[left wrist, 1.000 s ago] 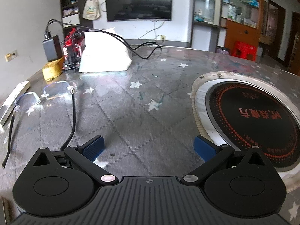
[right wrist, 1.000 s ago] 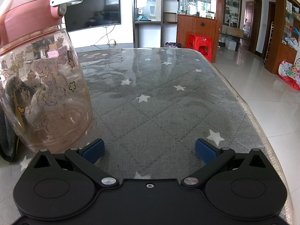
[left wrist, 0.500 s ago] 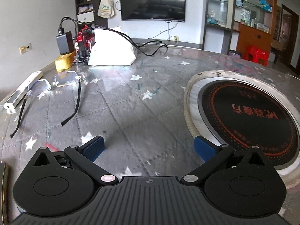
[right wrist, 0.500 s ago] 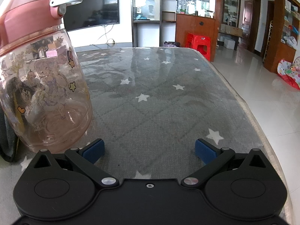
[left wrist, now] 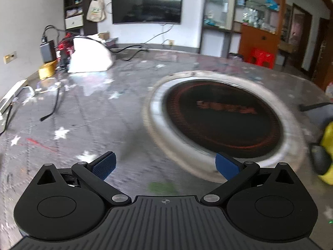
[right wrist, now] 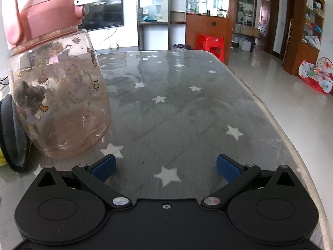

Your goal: Clean container

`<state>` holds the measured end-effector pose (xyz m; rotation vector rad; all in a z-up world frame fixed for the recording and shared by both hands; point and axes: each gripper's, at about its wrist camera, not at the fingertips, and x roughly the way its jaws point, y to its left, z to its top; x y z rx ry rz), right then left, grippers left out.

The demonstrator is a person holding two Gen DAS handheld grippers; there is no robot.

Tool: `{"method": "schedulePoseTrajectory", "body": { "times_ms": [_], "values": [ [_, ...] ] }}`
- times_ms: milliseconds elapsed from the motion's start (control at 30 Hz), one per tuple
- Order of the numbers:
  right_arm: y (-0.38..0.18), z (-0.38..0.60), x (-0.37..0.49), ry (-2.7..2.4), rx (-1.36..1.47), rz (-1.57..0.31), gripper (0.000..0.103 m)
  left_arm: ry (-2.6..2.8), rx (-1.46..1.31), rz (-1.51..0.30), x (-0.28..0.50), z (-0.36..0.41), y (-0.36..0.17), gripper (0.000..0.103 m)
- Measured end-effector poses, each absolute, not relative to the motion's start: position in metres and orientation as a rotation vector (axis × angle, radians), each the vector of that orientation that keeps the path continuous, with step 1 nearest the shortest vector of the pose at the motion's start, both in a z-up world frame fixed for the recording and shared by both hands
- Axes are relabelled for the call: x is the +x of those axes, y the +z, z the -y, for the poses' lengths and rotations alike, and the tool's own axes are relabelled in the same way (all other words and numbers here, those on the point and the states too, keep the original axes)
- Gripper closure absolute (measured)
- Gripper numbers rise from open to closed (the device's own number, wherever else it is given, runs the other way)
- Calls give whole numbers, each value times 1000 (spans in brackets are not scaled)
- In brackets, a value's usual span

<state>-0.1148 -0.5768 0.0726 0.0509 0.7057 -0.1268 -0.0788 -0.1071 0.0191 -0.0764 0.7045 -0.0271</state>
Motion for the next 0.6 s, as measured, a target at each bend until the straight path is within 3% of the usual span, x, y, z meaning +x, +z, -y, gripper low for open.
{"method": "schedulePoseTrajectory", "body": {
  "times_ms": [600],
  "values": [
    [90, 554, -155, -151, 110, -636, 0, -233, -45, -734, -111, 190, 45, 0]
  ]
}}
